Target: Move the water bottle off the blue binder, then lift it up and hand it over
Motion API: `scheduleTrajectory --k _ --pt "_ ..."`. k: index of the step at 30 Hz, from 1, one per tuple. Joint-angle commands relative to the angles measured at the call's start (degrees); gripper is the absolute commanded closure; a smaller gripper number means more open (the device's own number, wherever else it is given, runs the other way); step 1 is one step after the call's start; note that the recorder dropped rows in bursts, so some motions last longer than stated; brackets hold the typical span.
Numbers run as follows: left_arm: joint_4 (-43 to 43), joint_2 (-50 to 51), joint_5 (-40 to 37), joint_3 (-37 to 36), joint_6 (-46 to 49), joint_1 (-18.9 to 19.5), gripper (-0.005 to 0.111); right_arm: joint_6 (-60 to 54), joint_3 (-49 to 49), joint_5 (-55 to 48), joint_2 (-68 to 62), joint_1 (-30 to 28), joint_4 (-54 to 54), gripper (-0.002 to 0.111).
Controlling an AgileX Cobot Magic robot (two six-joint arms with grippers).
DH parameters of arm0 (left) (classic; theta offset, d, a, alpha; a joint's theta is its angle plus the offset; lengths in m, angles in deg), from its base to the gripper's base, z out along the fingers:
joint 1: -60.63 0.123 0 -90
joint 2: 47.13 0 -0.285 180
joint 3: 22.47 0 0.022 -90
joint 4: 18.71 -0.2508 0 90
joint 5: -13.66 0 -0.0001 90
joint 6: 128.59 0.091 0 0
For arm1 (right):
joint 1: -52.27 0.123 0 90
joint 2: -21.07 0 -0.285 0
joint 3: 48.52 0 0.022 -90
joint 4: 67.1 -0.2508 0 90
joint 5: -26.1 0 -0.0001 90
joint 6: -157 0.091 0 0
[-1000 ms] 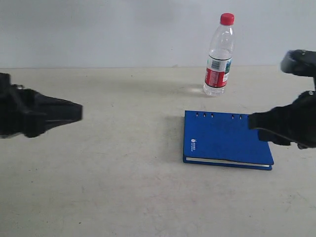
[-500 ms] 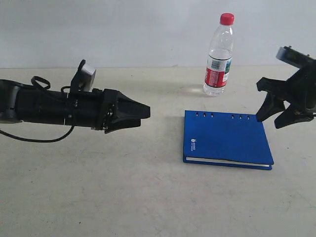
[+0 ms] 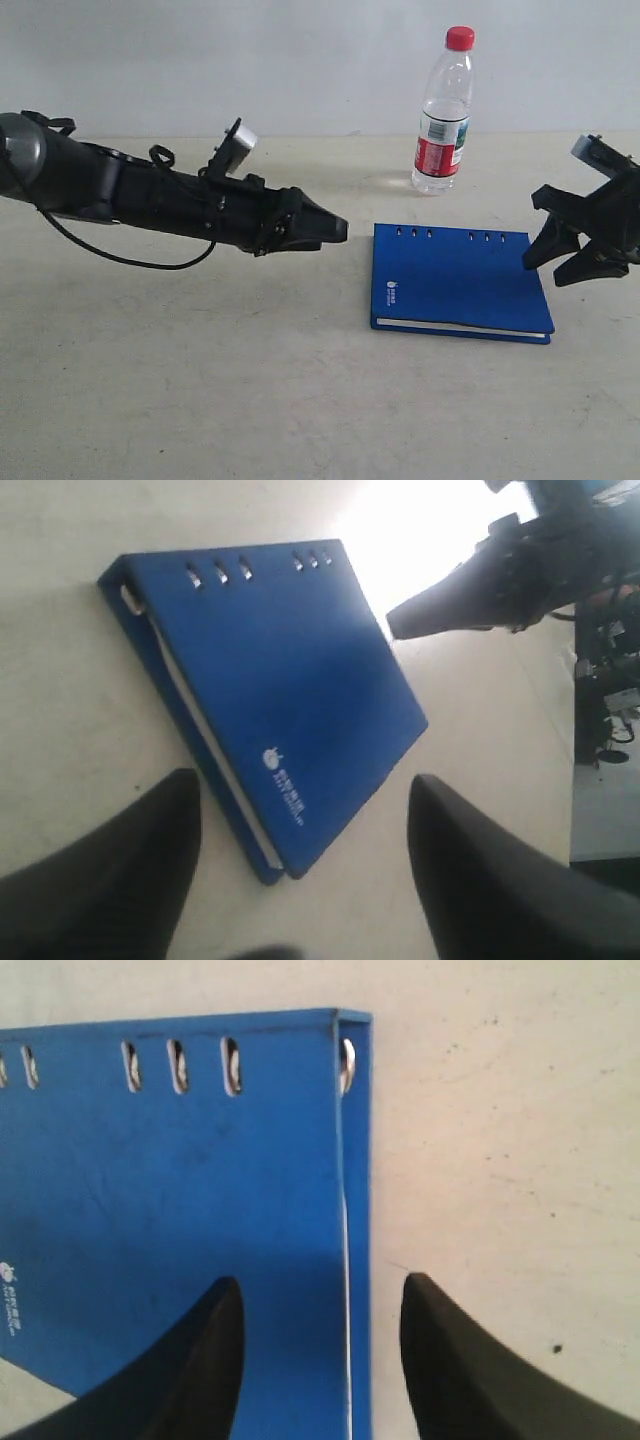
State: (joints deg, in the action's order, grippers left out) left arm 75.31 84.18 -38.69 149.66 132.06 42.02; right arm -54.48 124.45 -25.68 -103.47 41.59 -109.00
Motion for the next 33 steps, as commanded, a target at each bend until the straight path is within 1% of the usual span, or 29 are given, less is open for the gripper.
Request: scheduleTrajectory --k 1,2,5,11,17,20,23,26,29,31,33 --pt "-8.9 3.3 -0.1 3.8 -9.8 -0.3 0.052 -1.6 0.3 0.9 0.1 -0.1 -0.8 0.064" --pt "-9.9 4.2 -1.6 4.9 -11.7 -0.3 0.052 -1.6 0.3 1.3 0.1 -0.1 -0.8 0.064" --pt "-9.0 6.3 -6.6 7.6 -13.2 -0.4 0.052 -1.6 0.3 1.3 0.1 -0.1 -0.8 0.064" --pt "-8.1 8.9 -6.3 11.7 -14.7 -2.7 0.052 -2.0 0.3 0.0 -1.1 -0.1 -1.1 0.064" --pt "-8.1 10.7 -6.2 13.4 -15.1 -4.9 0.052 -2.1 0.3 -0.9 -4.0 -0.1 -2.4 0.064" --pt "-8.1 11.6 -5.7 14.2 -15.3 -5.9 0.052 -4.2 0.3 -1.6 -5.0 -0.1 -4.5 0.064" --pt "-8.1 12.5 -5.7 15.3 -15.3 -6.5 0.052 -8.6 0.3 -4.5 -6.0 -0.1 -10.2 0.064" --pt "-7.2 13.1 -6.2 15.9 -15.3 -6.7 0.052 -15.6 0.3 -10.8 -6.5 -0.1 -18.6 0.064" --pt "-3.9 13.1 -7.2 16.0 -14.9 -6.5 0.052 -21.2 0.3 -18.0 -6.5 -0.1 -27.0 0.064" --pt "-1.1 13.1 -9.0 16.0 -13.4 -6.0 0.052 -22.7 0.3 -18.2 -6.5 -0.1 -30.3 0.064" --pt "1.2 13.1 -11.3 16.0 -11.7 -5.5 0.052 -22.7 0.3 -18.2 -6.5 -0.1 -31.2 0.064"
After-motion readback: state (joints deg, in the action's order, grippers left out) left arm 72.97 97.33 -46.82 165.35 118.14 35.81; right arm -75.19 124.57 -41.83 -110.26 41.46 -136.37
